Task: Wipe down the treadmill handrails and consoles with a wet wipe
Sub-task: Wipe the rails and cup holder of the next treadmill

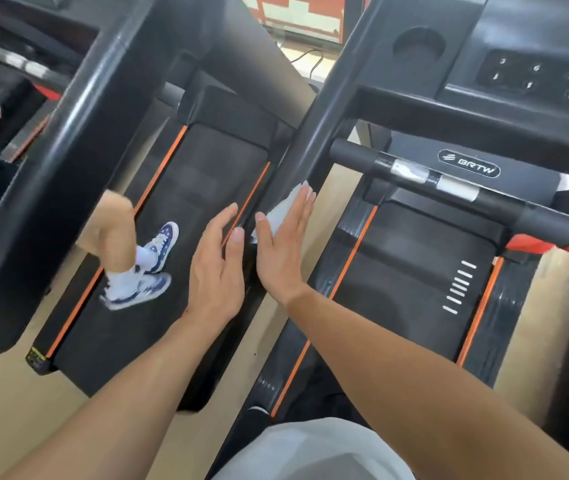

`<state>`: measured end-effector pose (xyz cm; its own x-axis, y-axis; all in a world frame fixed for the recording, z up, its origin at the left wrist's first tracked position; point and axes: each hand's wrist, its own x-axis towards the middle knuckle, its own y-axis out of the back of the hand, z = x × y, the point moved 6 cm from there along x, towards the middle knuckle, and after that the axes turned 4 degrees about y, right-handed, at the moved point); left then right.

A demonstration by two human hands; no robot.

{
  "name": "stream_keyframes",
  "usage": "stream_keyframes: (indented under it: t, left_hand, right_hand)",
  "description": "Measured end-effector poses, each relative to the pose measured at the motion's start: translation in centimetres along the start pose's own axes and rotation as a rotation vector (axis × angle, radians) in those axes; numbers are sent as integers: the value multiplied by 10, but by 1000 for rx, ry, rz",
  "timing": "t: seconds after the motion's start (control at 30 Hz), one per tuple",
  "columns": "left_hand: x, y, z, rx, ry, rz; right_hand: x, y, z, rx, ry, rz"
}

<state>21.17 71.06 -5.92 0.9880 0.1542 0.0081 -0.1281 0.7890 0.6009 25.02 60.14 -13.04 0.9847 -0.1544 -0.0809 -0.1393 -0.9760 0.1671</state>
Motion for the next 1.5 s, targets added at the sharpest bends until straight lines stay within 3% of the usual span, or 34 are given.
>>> stream_keyframes:
  t: [0.37,0.97,1.3,1.5]
  left_hand:
    - [-65,54,-56,11,3,-113]
    - [-161,114,-121,-5,102,-220]
    - [-189,132,-139,-21,112,-201]
    - [-211,134,-154,-54,154,-224]
  right_hand:
    - [-108,-44,8,102,-141,23]
    - [-279,-122,26,51,-79,-7]
    - [-246,-116,14,-1,-183,126]
    - [-238,-113,6,-70,-135,139]
